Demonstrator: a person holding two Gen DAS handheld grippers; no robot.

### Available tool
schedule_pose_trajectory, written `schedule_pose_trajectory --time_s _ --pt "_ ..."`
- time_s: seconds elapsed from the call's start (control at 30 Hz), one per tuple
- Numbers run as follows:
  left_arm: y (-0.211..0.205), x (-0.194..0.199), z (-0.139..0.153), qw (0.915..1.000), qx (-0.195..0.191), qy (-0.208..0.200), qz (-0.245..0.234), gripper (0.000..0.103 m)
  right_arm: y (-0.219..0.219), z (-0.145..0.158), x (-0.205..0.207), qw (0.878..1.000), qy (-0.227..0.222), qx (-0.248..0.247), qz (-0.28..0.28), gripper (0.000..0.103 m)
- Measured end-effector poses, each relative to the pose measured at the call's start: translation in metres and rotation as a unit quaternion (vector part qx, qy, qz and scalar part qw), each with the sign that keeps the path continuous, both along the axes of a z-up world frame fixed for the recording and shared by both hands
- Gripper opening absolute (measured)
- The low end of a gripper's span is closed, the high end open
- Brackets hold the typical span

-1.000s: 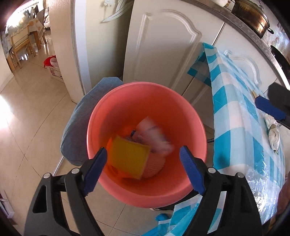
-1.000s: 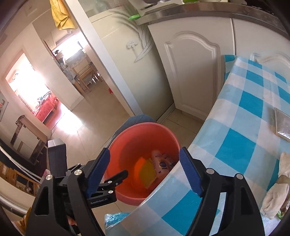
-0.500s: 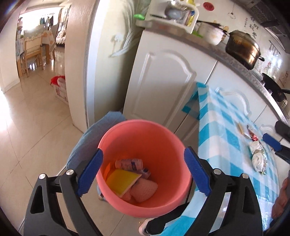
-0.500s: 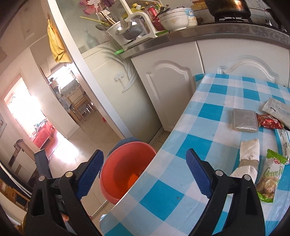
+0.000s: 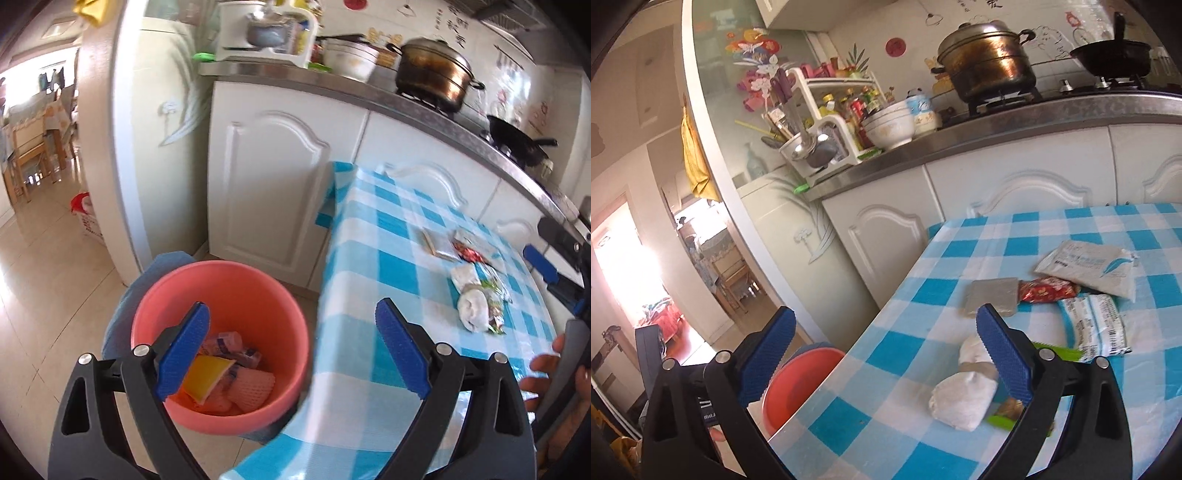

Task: Collect trash
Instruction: 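Return both tools to the table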

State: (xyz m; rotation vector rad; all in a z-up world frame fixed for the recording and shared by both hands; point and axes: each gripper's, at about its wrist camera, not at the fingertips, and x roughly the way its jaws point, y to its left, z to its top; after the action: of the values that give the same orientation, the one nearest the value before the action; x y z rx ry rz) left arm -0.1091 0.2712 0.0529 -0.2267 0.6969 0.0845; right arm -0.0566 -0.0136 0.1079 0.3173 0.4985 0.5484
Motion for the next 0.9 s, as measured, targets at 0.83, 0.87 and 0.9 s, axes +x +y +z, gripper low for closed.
schedule_pose_trajectory --time_s 0.83,0.87,0.9 --pt "-0.141 0.041 -0.003 0.9876 0.019 0.064 -0.142 0.095 -0.177 -0.010 0.024 0.983 0.046 0.018 -0.175 0.098" --pt "-0.146 0.042 -0.003 0.9869 0.027 0.063 -0.146 0.095 -0.180 -0.012 0.025 0.983 0.049 0.019 -0.178 0.098" --pt "-0.151 0.043 -0.004 0.9861 0.033 0.063 -0.150 0.095 -0.182 -0.013 0.025 0.982 0.051 0.020 -0.182 0.098"
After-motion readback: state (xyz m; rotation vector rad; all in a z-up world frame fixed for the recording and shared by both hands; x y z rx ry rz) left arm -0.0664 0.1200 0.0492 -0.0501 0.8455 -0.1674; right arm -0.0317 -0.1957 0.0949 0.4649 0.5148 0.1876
